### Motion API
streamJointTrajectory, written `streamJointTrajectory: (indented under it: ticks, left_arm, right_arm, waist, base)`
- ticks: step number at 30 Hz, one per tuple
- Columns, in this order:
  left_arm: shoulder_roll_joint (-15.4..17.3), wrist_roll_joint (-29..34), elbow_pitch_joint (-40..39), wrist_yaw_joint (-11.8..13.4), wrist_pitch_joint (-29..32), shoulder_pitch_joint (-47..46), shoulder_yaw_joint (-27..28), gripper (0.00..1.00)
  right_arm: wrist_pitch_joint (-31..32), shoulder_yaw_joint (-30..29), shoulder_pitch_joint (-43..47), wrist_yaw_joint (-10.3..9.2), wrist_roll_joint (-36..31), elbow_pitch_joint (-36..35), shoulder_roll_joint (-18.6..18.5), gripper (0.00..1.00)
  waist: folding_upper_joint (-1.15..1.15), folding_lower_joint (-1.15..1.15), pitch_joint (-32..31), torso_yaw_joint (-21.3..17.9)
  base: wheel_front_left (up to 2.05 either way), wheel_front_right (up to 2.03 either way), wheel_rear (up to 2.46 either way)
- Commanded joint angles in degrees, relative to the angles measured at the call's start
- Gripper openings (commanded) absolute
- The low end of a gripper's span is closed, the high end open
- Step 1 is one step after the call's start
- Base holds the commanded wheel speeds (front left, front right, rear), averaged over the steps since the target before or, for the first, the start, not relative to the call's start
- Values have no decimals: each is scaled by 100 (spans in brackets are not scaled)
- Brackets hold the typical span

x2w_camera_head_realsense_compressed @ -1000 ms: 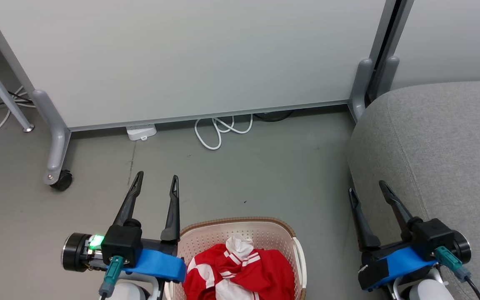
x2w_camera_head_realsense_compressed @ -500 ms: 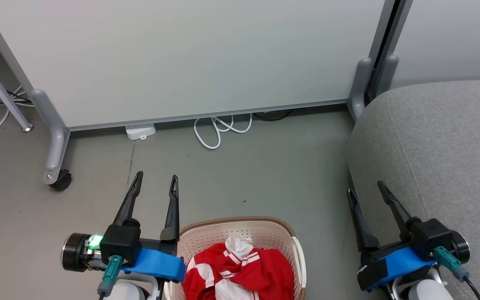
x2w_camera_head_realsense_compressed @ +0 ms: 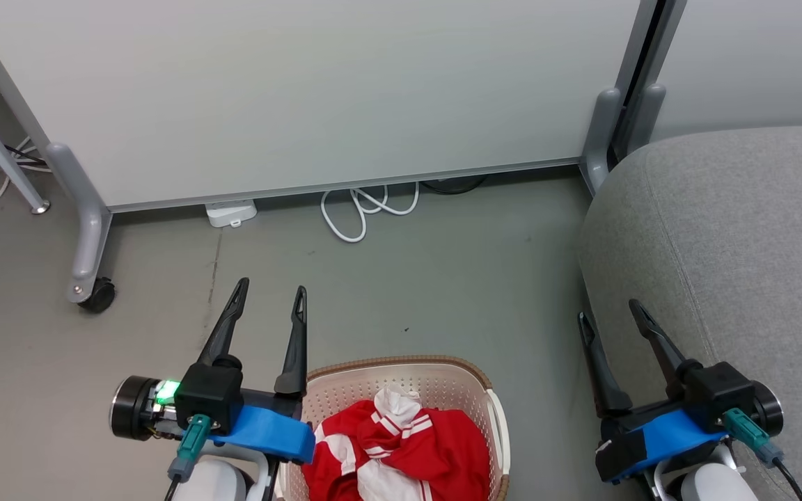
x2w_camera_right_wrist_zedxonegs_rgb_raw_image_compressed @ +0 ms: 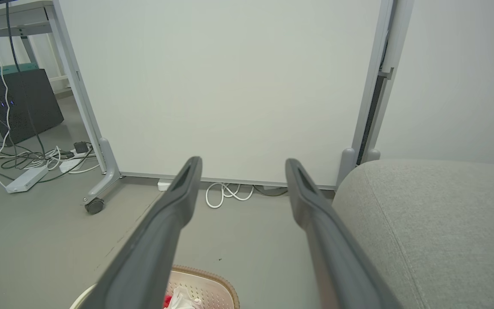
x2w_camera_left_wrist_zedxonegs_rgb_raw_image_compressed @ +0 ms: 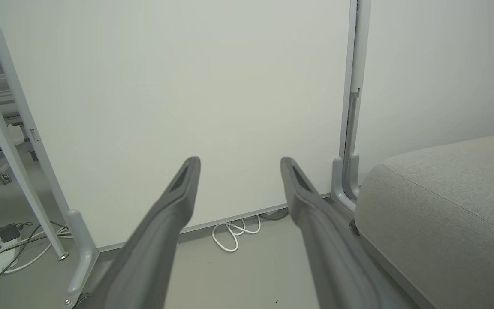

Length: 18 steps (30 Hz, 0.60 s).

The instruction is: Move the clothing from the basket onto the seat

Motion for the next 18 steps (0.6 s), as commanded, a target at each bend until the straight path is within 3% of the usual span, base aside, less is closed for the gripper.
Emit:
streamJointTrajectory:
  ticks: [1, 18]
  left_arm:
    - [4, 17, 19, -25, -16, -79, -2, 100]
    - [143, 211, 1065, -436, -16, -1222, -561, 100]
  right_arm:
    - [-22, 4, -79, 13, 27, -12, -32, 100]
    - [-21, -67, -614, 13, -32, -365, -27, 100]
  waist:
    - [0, 0, 25, -17]
    - [0, 0, 1195, -479]
  base:
    - [0, 0, 0]
    - [0, 0, 0]
